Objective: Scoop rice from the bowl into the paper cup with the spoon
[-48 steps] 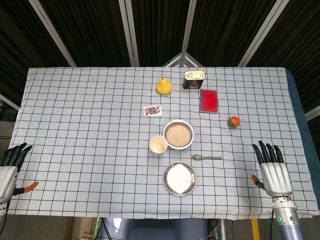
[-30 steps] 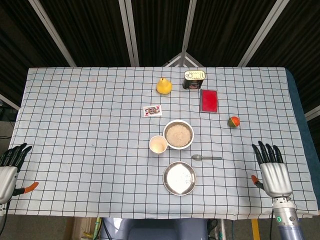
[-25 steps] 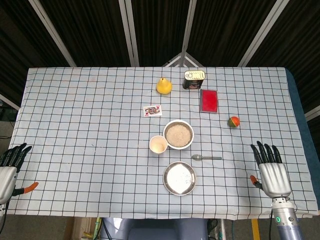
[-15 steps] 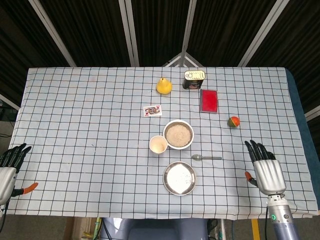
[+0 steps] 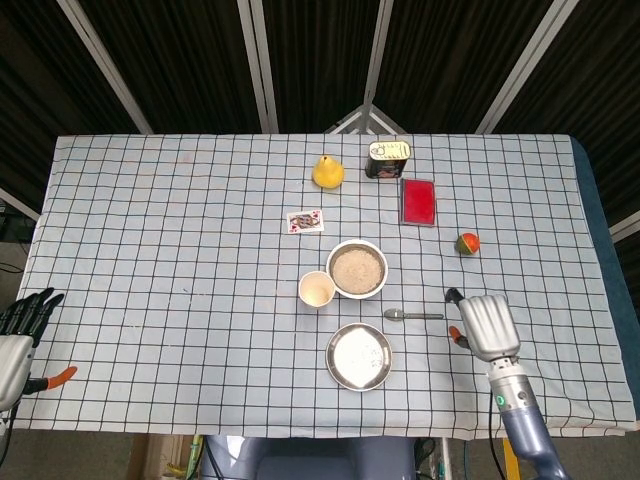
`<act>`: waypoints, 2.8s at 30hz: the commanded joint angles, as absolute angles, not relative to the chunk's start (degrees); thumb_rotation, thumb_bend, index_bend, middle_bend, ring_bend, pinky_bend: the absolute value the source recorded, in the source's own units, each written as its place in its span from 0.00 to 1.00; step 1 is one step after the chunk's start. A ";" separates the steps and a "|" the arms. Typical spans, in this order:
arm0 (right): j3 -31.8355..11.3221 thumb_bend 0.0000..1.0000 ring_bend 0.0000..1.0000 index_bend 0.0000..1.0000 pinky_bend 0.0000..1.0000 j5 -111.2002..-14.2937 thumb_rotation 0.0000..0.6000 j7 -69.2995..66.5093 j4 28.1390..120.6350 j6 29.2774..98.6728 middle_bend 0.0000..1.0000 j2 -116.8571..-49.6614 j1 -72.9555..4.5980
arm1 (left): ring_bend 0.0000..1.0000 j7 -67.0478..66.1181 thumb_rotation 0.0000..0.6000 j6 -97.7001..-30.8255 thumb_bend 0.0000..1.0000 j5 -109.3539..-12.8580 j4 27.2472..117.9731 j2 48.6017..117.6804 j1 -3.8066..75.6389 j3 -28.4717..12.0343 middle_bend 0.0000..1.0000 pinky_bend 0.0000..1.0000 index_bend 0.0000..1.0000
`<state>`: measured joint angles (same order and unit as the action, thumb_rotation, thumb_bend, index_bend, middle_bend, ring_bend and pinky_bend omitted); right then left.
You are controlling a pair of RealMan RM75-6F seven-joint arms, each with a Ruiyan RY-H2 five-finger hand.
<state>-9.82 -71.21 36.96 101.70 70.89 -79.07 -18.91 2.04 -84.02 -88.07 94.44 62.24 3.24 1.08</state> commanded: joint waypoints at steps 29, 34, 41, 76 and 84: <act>-11.23 0.40 1.00 0.53 0.98 -54.93 1.00 41.37 86.15 65.55 0.96 -92.96 -26.77 | 0.00 2.14 1.00 -82.78 0.02 -87.41 95.23 61.72 3.50 1.32 0.00 0.00 0.00; -11.05 0.40 1.00 0.53 0.98 -54.47 1.00 41.05 85.45 65.47 0.96 -93.10 -26.88 | 0.00 2.00 1.00 -82.79 0.02 -87.35 95.28 61.73 3.49 1.30 0.00 0.00 0.00; -10.80 0.40 1.00 0.53 0.98 -53.30 1.00 40.40 83.62 64.90 0.96 -93.82 -27.34 | 0.00 2.13 1.00 -82.73 0.02 -87.20 95.38 61.66 3.50 1.24 0.00 0.00 0.00; -9.12 0.45 1.00 0.60 0.98 -51.86 1.00 38.73 82.02 65.70 0.96 -94.38 -28.51 | 0.00 2.01 1.00 -82.22 0.02 -86.52 95.78 61.57 3.60 1.09 0.00 0.00 0.00; -8.96 0.46 1.00 0.60 0.98 -51.88 1.00 38.78 82.93 66.20 0.96 -93.74 -28.53 | 0.00 1.92 1.00 -82.22 0.02 -86.50 95.84 61.55 3.59 1.09 0.00 0.00 0.00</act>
<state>-8.98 -51.85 38.76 82.89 66.15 -93.79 -28.53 1.92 -82.22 -86.51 95.84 61.55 3.58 1.10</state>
